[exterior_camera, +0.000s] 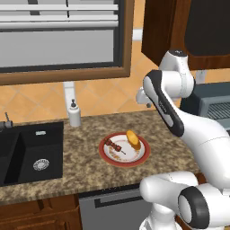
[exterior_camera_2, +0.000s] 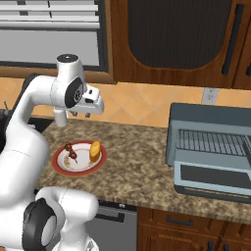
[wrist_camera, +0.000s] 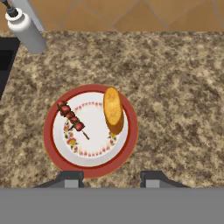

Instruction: Pick up the kebab skewer and baguette bread, and place them inside the toaster oven. Close the toaster oven door and start by setting the timer.

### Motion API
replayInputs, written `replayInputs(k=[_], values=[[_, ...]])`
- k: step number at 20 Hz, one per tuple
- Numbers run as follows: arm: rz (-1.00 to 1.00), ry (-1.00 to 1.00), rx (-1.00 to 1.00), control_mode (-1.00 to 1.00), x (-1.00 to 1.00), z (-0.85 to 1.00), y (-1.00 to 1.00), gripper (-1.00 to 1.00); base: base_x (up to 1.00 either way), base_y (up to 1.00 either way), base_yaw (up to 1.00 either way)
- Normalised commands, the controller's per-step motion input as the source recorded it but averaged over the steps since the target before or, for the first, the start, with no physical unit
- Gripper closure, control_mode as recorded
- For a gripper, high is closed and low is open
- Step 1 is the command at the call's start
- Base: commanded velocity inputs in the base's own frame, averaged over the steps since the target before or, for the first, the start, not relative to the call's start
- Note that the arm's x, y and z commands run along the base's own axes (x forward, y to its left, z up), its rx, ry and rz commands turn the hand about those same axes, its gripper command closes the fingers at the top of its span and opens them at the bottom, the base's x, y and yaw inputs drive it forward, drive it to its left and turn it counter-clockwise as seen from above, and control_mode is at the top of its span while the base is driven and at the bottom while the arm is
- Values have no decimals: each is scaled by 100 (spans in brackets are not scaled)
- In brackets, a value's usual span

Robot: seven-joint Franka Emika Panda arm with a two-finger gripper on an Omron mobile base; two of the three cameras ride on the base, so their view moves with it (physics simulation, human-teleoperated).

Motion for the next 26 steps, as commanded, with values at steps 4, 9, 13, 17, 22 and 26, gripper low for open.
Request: replayInputs(k=[4, 9, 13, 17, 22, 26], values=[[0, -8, 0, -100, -15, -1, -15, -100, 0, 0, 0], [0, -13, 2, -100, -71, -3, -86, -100, 0, 0, 0], [0, -2, 5, -100, -53, 0, -100, -100, 0, 0, 0], [0, -5, 9, -100, -31, -6, -100, -100, 0, 0, 0], [0, -5, 4, -100, -6, -11, -100, -100, 0, 0, 0], [0, -11, 0, -100, 0, -28, -86, -100, 0, 0, 0]])
